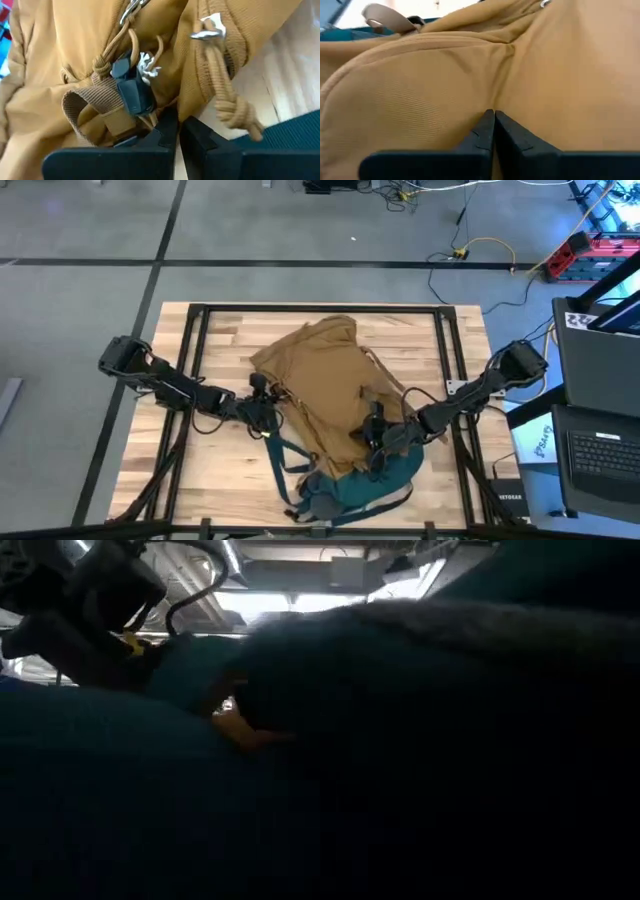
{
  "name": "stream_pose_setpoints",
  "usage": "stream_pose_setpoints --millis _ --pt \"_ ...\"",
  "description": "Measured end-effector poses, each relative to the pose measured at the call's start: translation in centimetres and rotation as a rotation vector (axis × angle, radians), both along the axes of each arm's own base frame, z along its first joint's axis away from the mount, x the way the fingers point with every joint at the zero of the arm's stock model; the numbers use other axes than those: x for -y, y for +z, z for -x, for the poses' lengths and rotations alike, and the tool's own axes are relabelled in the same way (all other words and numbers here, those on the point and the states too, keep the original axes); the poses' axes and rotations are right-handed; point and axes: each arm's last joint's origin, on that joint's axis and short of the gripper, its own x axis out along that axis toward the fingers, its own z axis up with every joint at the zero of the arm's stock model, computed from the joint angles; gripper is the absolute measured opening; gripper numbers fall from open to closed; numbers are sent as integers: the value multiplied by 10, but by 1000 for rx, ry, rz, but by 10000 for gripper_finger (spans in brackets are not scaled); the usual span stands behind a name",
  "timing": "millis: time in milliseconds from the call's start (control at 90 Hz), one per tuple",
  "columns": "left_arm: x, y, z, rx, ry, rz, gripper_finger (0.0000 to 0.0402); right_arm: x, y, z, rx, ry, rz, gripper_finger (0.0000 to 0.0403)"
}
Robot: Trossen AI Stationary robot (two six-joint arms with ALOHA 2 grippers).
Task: Unpack backpack
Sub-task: Open the brown backpack
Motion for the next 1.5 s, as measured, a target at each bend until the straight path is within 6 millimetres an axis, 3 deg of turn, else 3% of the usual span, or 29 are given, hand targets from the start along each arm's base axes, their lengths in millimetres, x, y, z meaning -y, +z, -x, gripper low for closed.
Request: stream_pose_setpoints --millis 278,744,1000,1178,1333,1500 --pt "-3 -12 15 23 75 144 1 22 -9 0 -11 -60 32 0" --pt "0 -11 13 47 1 226 1 49 -6 -12 39 -70 160 0" --pt "2 -9 10 72 -39 271 0 80 -8 -18 5 -179 172 0" --pt "6 -6 7 98 -133 354 0 100 -7 -21 16 -252 176 0" --pt "16 -1 2 106 -362 525 0 113 1 -20 41 -325 207 0" --pt "22 6 0 148 -460 528 0 114 26 -15 115 -333 256 0"
